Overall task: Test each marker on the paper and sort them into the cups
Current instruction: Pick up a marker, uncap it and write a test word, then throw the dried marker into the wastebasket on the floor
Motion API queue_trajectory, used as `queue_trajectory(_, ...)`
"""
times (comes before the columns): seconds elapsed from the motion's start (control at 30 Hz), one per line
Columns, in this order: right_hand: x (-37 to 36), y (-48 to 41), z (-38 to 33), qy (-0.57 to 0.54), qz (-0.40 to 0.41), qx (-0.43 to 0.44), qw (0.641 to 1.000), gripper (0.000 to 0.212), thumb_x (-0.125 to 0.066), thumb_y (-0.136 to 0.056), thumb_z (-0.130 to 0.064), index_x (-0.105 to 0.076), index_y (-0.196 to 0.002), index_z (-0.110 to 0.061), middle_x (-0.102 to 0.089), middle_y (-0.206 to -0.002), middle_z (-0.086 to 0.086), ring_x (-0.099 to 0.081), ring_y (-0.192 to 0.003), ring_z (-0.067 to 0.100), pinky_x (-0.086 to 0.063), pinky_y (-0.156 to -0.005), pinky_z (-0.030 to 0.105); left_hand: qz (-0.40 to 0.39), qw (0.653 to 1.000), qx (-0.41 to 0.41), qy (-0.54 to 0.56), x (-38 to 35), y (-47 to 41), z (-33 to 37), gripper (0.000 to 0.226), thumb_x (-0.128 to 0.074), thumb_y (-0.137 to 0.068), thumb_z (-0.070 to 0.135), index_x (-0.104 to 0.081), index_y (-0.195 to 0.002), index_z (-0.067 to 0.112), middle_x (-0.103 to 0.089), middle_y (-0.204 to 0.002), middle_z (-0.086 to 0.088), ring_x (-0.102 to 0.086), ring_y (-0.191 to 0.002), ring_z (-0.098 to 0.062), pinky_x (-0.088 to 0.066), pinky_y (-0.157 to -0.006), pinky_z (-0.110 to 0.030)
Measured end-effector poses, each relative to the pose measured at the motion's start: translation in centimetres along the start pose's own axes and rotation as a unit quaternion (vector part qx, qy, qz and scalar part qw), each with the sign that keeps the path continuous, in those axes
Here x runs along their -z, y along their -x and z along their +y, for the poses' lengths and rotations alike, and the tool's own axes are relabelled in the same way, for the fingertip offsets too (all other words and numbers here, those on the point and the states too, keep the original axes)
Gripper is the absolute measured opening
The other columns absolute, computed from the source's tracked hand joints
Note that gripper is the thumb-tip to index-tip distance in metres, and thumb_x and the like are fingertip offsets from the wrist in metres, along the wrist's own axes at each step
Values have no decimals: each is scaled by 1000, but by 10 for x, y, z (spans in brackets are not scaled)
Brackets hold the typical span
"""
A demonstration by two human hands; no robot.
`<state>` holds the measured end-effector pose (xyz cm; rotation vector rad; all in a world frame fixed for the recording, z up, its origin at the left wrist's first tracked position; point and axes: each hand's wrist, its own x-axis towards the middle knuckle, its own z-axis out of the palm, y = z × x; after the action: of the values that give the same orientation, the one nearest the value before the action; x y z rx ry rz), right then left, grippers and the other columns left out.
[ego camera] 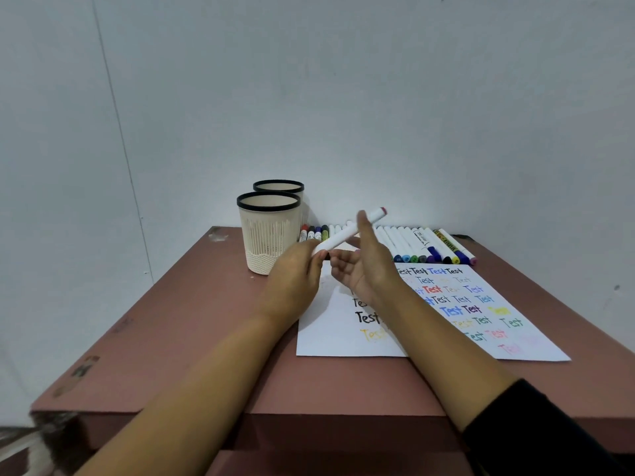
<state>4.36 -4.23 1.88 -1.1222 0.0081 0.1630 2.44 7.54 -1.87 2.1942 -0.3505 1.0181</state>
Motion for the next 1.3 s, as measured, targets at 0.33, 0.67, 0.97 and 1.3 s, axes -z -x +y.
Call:
queue_trajectory(0.33,39,-6,-3,634,11,575,517,19,-54,-87,-15,-65,-100,-7,-61,-86,10,-59,-72,25,-48,-58,33,-52,997,45,-37,2,1,-6,27,-47,-96,16,-56,-117,3,-58,-100,-16,-53,-92,-27,-30,-70,-23)
queue_trajectory(0.67,59,9,-11,708,-33,544,449,25,-84,-64,-10,-68,-83,-13,-59,-70,3,-56,-58,24,-39,-52,29,-117,993,14,2,10,4,17,19,-51,-94,18,-64,-104,7,-51,-72,11,-45,-67,-7,-30,-59,-14)
queue_trajectory(0.97,93,28,-37,761,-30,423,491,26,-53,-93,-14,-64,-117,-10,-60,-100,14,-54,-92,33,-33,-73,34,-305,945,-5,-117,6,-11,36,63,-45,-91,53,-34,-142,18,-47,-138,-4,-42,-127,-19,-32,-98,-26)
queue_trajectory(1.3,158,68,-79,815,15,343,466,33,-42,-99,-26,-60,-127,-18,-54,-116,9,-49,-109,27,-42,-86,37,-404,899,-33,-164,-35,-27,96,76,-44,-90,55,-14,-149,19,-22,-154,-3,-25,-140,-20,-23,-111,-33)
